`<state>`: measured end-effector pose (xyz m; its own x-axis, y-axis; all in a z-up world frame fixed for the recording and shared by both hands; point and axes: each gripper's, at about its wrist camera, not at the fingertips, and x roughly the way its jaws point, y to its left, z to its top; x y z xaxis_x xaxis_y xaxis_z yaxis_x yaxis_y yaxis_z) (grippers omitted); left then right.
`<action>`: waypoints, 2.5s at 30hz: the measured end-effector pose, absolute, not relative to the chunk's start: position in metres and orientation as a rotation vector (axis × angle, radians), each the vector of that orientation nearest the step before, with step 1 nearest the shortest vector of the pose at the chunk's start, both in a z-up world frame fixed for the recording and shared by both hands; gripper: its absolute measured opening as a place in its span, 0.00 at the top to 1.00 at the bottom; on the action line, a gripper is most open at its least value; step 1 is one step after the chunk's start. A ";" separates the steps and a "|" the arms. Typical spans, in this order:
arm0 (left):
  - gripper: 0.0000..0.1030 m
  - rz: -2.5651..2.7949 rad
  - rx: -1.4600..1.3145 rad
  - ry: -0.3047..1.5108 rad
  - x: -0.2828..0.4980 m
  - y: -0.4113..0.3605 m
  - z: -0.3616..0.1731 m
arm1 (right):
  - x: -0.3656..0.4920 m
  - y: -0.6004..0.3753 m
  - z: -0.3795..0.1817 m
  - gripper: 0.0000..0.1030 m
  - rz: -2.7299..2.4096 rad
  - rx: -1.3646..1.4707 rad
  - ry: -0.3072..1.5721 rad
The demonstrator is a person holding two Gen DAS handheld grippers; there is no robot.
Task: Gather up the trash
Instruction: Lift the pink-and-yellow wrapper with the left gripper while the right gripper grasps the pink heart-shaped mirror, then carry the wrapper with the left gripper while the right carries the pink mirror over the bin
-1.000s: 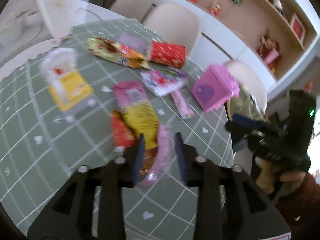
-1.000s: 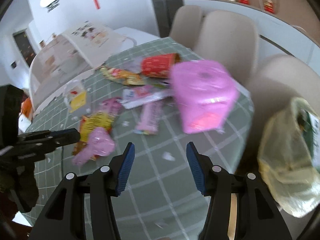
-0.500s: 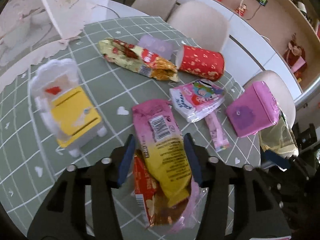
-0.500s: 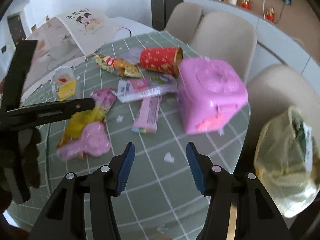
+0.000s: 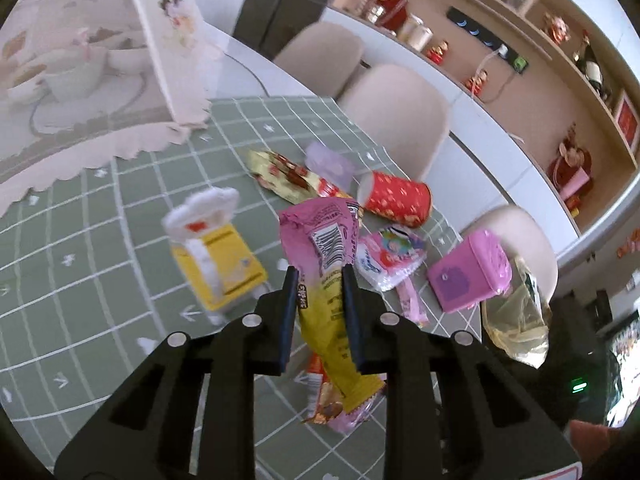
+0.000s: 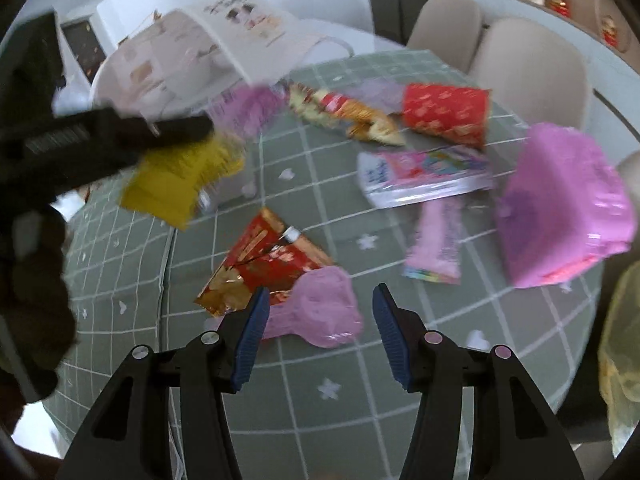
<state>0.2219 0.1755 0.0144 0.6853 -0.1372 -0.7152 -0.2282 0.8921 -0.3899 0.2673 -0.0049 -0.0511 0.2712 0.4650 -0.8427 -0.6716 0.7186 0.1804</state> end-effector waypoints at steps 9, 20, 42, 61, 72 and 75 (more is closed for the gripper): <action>0.79 0.059 -0.517 0.832 0.191 0.173 0.016 | 0.263 -0.039 -0.053 0.51 0.603 -0.443 0.951; 0.79 0.092 -0.476 0.821 0.181 0.173 0.015 | 0.259 -0.021 -0.058 0.51 0.769 0.028 1.253; 0.78 0.102 -0.483 0.852 0.171 0.187 -0.002 | 0.334 0.032 -0.075 0.51 0.452 -0.156 1.024; 0.78 0.055 -0.337 0.784 0.197 0.142 0.052 | 0.296 -0.061 0.019 0.53 0.690 -0.082 0.817; 0.78 -0.162 -0.205 0.550 0.260 0.065 0.144 | 0.306 -0.162 0.108 0.53 0.469 -0.097 0.593; 0.78 -0.264 -0.202 0.534 0.285 0.032 0.153 | 0.309 -0.203 0.120 0.53 0.382 -0.080 0.575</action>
<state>0.2845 0.0317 0.1527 0.8284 -0.2988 -0.4738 0.1944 0.9466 -0.2571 0.3088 -0.2031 0.1197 0.7714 0.3298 -0.5442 -0.3741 0.9269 0.0314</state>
